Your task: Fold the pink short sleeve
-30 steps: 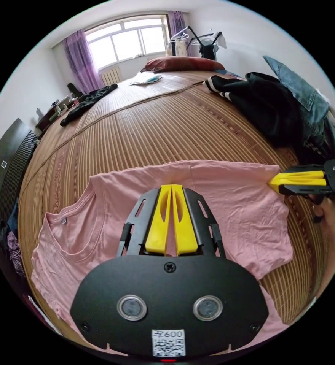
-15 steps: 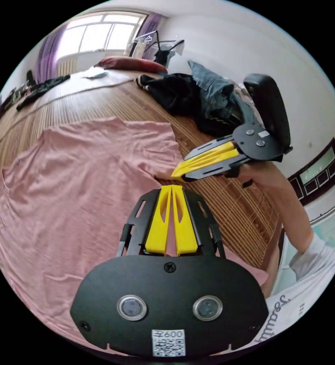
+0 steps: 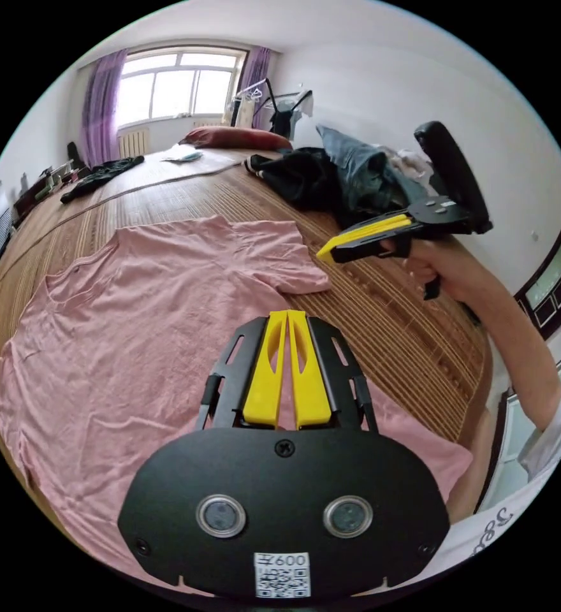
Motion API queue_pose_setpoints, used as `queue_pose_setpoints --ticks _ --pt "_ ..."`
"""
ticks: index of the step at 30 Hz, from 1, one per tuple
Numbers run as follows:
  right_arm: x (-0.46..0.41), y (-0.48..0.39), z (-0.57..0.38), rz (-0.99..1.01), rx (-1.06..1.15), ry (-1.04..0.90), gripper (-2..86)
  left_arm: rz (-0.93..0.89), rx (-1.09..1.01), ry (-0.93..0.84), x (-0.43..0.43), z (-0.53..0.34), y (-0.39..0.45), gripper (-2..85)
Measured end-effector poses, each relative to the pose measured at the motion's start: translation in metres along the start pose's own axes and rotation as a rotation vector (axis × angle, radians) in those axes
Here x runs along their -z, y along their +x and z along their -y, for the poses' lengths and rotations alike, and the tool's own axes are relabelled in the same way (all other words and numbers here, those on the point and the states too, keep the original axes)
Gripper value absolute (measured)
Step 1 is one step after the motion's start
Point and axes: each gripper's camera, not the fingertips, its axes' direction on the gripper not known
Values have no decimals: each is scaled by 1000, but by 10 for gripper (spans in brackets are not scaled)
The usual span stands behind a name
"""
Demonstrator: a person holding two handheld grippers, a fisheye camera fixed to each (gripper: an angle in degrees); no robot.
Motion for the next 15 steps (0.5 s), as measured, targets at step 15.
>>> queue_pose_setpoints --ticks 15 --pt "-45 -5 -24 -114 -120 -119 -9 344 618 -61 226 -109 -307 7"
